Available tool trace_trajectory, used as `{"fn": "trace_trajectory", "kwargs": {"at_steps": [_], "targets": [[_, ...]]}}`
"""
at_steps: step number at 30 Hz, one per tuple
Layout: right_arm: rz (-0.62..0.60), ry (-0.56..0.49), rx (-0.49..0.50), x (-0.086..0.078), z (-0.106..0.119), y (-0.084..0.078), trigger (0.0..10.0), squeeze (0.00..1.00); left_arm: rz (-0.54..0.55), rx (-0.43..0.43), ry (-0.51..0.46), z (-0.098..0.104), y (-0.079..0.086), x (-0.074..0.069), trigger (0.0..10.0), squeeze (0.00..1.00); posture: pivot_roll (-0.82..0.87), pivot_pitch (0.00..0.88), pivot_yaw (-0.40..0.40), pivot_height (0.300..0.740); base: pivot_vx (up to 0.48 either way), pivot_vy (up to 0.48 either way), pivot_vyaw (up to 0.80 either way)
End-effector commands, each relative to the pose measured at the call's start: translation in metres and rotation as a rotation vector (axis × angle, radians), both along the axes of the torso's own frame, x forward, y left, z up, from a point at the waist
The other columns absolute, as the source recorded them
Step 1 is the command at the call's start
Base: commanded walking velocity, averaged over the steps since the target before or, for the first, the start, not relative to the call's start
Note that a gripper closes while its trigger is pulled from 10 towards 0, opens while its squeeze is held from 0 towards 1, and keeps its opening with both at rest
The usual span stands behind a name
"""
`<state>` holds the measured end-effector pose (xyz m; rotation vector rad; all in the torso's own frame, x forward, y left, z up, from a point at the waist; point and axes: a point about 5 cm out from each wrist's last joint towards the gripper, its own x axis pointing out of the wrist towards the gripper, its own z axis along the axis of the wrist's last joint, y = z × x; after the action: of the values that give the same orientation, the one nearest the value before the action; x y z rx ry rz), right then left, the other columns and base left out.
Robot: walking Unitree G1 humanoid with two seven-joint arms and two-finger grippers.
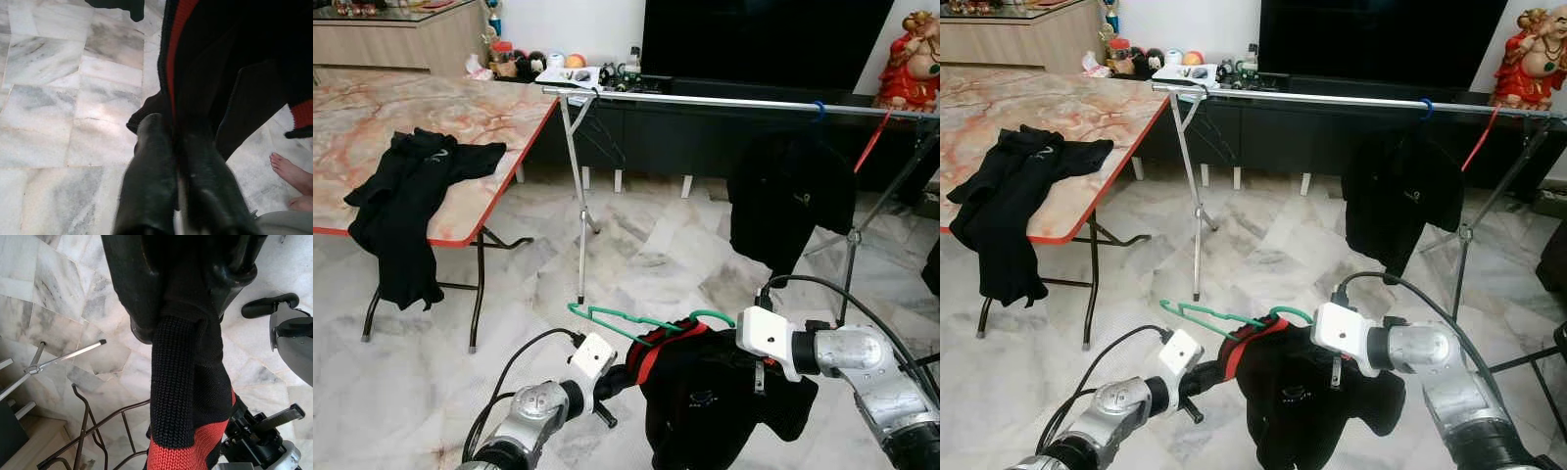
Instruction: Hang hanger
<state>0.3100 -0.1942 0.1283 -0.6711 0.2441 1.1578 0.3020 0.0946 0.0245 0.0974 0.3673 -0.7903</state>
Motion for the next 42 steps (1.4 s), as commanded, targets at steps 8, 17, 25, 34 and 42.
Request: {"fn": "trace_trajectory", "kwargs": {"at_steps": [8, 17, 25, 34, 42], "targets": [[-0.029, -0.009, -0.005, -0.003, -0.002, -0.008, 0.0, 0.00, 0.045, 0.037, 0.004, -0.003, 0.006, 0.000, 0.0, 0.00, 0.02, 0.062, -0.021, 0.740, 0.000, 0.000, 0.00], [-0.118, 0.051, -0.256, -0.014, -0.028, -0.051, 0.0, 0.00, 0.090, 0.086, 0.015, -0.010, 0.020, -0.003, 0.0, 0.00, 0.01, 0.067, -0.016, 0.740, 0.000, 0.000, 0.00], [-0.171, 0.095, -0.281, -0.022, -0.037, -0.071, 0.0, 0.00, 0.086, 0.113, 0.026, -0.015, 0.022, -0.007, 0.0, 0.00, 0.01, 0.068, -0.012, 0.740, 0.000, 0.000, 0.00], [-0.218, 0.170, -0.108, -0.032, -0.027, -0.092, 0.0, 0.00, 0.076, 0.148, 0.034, -0.019, 0.026, -0.010, 0.0, 0.00, 0.01, 0.069, -0.006, 0.740, 0.000, 0.000, 0.00], [-0.159, 0.310, -0.434, -0.061, -0.044, -0.128, 0.0, 0.00, 0.071, 0.167, 0.038, -0.020, 0.028, -0.011, 0.0, 0.00, 0.01, 0.069, -0.002, 0.740, 0.000, 0.000, 0.00]]}}
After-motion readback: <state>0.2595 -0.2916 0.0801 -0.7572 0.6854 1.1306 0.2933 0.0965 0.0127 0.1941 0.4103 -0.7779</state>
